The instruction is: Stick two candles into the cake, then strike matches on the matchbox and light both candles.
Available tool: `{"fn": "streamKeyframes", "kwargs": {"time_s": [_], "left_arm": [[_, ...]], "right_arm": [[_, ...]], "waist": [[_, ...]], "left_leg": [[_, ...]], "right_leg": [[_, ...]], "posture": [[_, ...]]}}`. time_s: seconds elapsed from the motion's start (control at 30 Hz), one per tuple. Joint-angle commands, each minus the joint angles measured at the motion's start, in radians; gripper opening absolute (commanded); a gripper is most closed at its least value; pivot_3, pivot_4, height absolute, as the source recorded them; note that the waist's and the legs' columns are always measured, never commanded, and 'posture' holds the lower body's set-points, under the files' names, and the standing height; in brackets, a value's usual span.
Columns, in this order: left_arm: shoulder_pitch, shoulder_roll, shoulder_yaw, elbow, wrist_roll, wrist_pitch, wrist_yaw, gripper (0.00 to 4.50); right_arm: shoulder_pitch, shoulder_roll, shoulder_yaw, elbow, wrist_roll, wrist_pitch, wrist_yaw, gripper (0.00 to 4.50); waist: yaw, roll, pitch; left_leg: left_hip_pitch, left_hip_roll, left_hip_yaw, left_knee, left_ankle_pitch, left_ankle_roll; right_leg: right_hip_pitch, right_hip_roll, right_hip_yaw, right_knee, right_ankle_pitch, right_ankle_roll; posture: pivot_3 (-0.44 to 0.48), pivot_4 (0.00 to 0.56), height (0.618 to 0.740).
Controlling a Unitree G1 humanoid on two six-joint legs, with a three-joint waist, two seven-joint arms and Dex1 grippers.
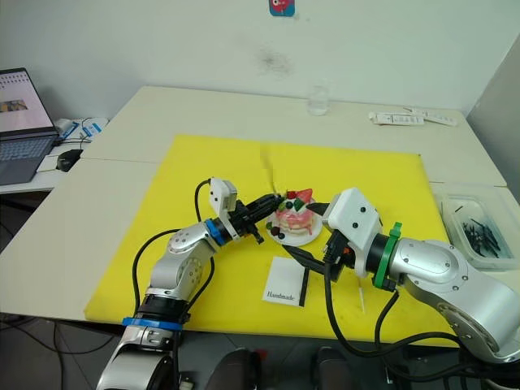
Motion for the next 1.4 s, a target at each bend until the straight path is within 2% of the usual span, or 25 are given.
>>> {"fn": "streamKeyframes", "kwargs": {"time_s": [0.03,0.23,0.3,0.33,0.47,0.57,0.63,0.77,0.93,1.07,1.17,1.4], "left_arm": [[-0.016,0.012,0.015,-0.063,-0.027,0.037,0.005,1.83],[-0.001,0.034,0.030,-0.100,-0.031,0.057,0.006,3.75],[-0.003,0.041,0.041,-0.120,-0.034,0.062,0.015,4.32],[-0.005,0.047,0.047,-0.131,-0.035,0.065,0.019,4.47],[-0.006,0.081,0.067,-0.191,-0.037,0.080,0.033,4.47],[0.002,0.146,0.089,-0.262,-0.056,0.123,0.012,4.47],[0.021,0.214,0.097,-0.326,-0.079,0.168,-0.025,4.47],[0.107,0.414,0.096,-0.442,-0.160,0.314,-0.174,4.47],[0.193,0.561,0.043,-0.592,-0.257,0.405,-0.345,4.47],[0.248,0.581,-0.011,-0.712,-0.290,0.401,-0.404,4.47],[0.280,0.581,-0.063,-0.738,-0.245,0.334,-0.443,4.47],[0.271,0.534,-0.130,-0.706,-0.205,0.261,-0.446,4.47]], "right_arm": [[0.000,0.007,-0.021,-0.032,-0.008,-0.008,0.002,4.19],[0.005,0.022,-0.021,-0.023,-0.020,-0.017,0.003,4.19],[0.006,0.026,-0.024,-0.020,-0.029,-0.022,0.004,4.19],[0.004,0.029,-0.025,-0.018,-0.034,-0.026,0.004,4.19],[-0.001,0.045,-0.049,-0.014,-0.046,-0.040,-0.008,4.19],[0.010,0.050,-0.093,-0.024,-0.054,-0.044,-0.025,4.19],[0.040,0.047,-0.145,-0.041,-0.063,-0.048,-0.041,4.19],[0.147,0.050,-0.276,-0.064,-0.074,-0.031,-0.092,4.19],[0.371,0.028,-0.333,-0.115,-0.131,-0.040,-0.085,4.19],[0.568,0.058,-0.300,-0.168,-0.194,-0.025,-0.128,4.19],[0.679,0.072,-0.280,-0.186,-0.193,-0.005,-0.155,4.19],[0.725,0.114,-0.211,-0.187,-0.199,0.058,-0.253,4.19]], "waist": [[0.000,0.000,0.000],[0.000,0.000,0.000],[0.000,0.000,0.000],[0.000,0.000,0.000],[0.000,0.000,0.000],[0.000,0.000,0.000],[0.000,0.000,0.000],[-0.002,0.001,0.000],[0.003,0.001,0.000],[0.002,0.001,0.000],[-0.002,0.002,0.000],[-0.002,0.002,0.000]], "left_leg": [[0.000,0.000,0.000,0.000,0.000,0.000],[0.000,0.000,0.000,0.000,0.000,0.000],[0.000,0.000,0.000,0.000,0.000,0.000],[0.000,0.000,0.000,0.000,0.000,0.000],[0.000,0.000,0.000,0.000,0.000,0.000],[0.000,0.000,0.000,0.000,0.000,0.000],[0.000,0.001,0.000,0.000,0.000,0.000],[0.000,0.001,0.001,-0.001,0.000,0.000],[0.000,0.001,-0.001,-0.001,0.000,0.000],[0.000,0.000,0.000,-0.001,0.000,0.000],[0.000,0.001,0.001,0.000,0.000,0.000],[0.002,0.001,0.001,0.001,0.000,0.000]], "right_leg": [[0.000,0.000,0.000,0.000,0.000,0.000],[0.000,0.000,0.000,0.000,0.000,0.000],[0.000,0.000,0.000,0.000,0.000,0.000],[0.000,0.000,0.000,0.000,0.000,0.000],[0.000,0.000,0.000,0.000,0.000,0.000],[0.000,0.000,0.000,0.000,0.000,0.000],[-0.001,0.000,0.000,0.000,0.000,0.000],[-0.001,-0.001,0.001,0.000,-0.001,-0.001],[-0.001,-0.004,-0.002,0.000,-0.002,-0.003],[0.000,-0.006,0.000,-0.001,-0.002,-0.004],[0.000,-0.006,0.001,0.000,-0.002,-0.005],[-0.001,-0.005,0.001,0.000,-0.001,-0.009]], "posture": [[0.000,0.150,0.706],[0.000,0.150,0.706],[0.000,0.150,0.706],[0.000,0.150,0.706],[0.000,0.150,0.706],[0.000,0.150,0.706],[0.000,0.150,0.706],[0.000,0.150,0.706],[0.000,0.150,0.706],[0.000,0.150,0.706],[0.000,0.150,0.706],[0.000,0.150,0.706]]}}
